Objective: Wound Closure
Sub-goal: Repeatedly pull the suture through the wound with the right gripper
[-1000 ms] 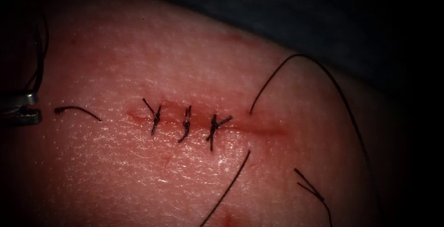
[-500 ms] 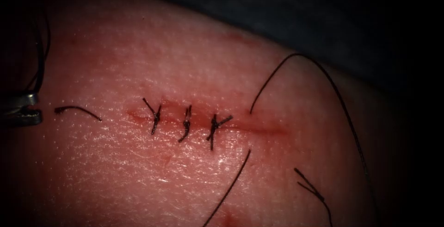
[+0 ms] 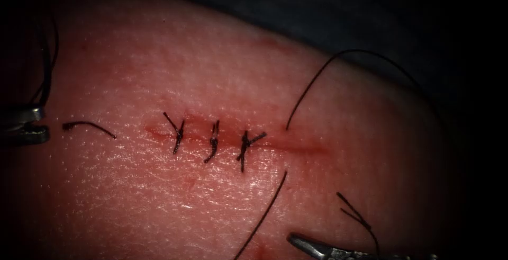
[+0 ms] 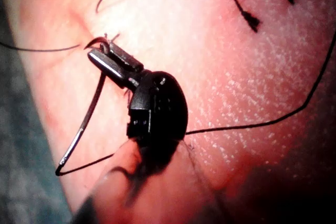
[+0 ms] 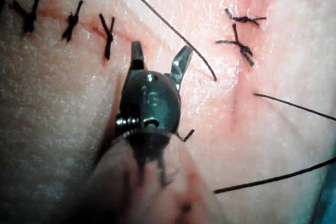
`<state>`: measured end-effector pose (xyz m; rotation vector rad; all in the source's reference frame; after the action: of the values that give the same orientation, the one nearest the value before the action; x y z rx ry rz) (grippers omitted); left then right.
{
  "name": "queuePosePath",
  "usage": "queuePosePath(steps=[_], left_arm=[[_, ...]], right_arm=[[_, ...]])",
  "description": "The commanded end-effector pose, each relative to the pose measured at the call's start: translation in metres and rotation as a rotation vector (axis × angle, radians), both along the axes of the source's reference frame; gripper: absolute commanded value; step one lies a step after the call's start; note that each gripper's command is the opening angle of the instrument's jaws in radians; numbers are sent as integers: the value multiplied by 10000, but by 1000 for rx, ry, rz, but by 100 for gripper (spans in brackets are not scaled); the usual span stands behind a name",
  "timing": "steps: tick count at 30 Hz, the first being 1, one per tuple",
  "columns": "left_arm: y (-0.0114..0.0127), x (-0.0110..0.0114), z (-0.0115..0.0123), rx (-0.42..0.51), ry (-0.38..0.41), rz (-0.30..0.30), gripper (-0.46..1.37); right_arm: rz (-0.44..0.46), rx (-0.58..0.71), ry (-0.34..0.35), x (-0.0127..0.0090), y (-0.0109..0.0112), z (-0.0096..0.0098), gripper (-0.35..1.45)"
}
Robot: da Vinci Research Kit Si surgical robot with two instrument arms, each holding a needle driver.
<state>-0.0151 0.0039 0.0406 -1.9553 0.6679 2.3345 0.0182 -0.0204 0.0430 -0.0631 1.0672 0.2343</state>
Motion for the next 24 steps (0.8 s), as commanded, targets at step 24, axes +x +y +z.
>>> queuePosePath(steps=[24], left_arm=[[-1,-3,1,6,3,15,-35]], right_arm=[[20,-58,-73,16,44,103,106]])
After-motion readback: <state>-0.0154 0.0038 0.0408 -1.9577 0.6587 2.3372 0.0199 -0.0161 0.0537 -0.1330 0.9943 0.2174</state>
